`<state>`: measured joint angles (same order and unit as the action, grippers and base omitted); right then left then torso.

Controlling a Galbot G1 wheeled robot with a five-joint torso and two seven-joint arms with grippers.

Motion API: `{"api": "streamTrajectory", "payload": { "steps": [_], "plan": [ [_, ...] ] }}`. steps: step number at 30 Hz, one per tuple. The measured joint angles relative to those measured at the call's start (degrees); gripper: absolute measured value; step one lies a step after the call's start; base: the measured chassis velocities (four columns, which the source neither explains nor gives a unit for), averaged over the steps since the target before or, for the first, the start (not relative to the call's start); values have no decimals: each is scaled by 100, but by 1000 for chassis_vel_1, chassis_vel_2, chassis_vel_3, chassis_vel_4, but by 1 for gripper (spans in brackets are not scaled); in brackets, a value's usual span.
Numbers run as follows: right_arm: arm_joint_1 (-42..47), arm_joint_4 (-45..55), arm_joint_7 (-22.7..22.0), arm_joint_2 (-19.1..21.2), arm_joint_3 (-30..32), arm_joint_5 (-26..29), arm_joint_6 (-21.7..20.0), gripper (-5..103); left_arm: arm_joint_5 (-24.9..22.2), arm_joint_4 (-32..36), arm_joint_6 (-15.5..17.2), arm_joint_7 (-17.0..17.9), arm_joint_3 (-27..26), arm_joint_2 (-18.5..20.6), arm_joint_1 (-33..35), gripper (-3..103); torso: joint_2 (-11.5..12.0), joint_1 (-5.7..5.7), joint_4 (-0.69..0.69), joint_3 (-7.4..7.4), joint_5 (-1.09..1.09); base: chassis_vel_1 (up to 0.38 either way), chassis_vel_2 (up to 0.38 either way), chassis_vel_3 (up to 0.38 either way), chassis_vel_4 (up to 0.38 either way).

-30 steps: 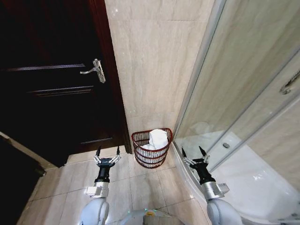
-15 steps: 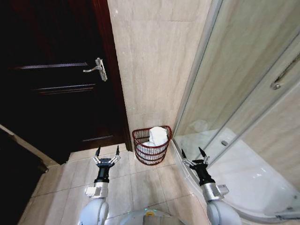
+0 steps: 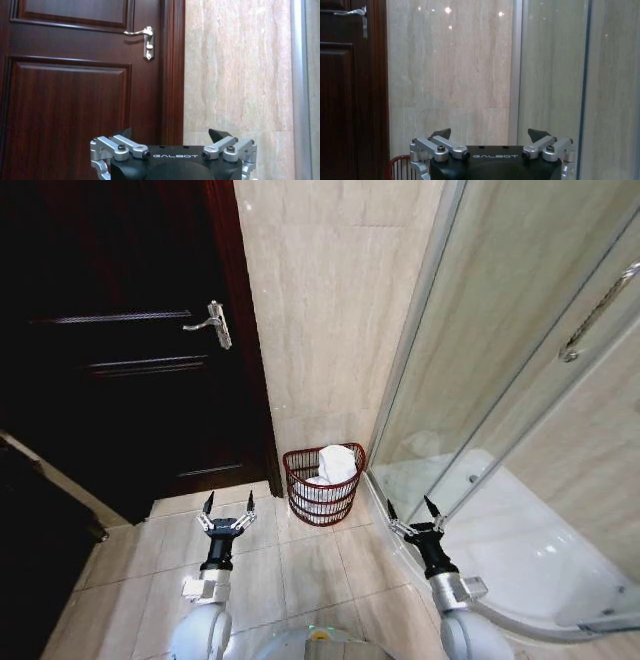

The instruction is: Discard the used towel into the hamper.

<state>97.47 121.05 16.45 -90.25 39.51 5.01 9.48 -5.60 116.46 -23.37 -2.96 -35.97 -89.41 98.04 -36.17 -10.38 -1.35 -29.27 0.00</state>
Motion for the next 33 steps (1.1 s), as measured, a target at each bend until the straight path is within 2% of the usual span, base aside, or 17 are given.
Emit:
{"api": "streamTrajectory", "payload": {
  "steps": [11,20,33],
  "plan": [
    [31,1,8,2,39,16,60,100,41,-22,-49,-23,-5,-23,33,100,248,107,0,142,0,19,-17,-19,25],
    [3,-84,18,-4,127,44,165,100,110,19,-47,-38,5,-62,61,100,366,162,-1,207,0,0,0,0,0],
    [16,-68,103,-43,133,9,171,100,99,19,-67,-41,-18,-40,89,100,691,296,-1,395,0,0,0,0,0]
  ]
}}
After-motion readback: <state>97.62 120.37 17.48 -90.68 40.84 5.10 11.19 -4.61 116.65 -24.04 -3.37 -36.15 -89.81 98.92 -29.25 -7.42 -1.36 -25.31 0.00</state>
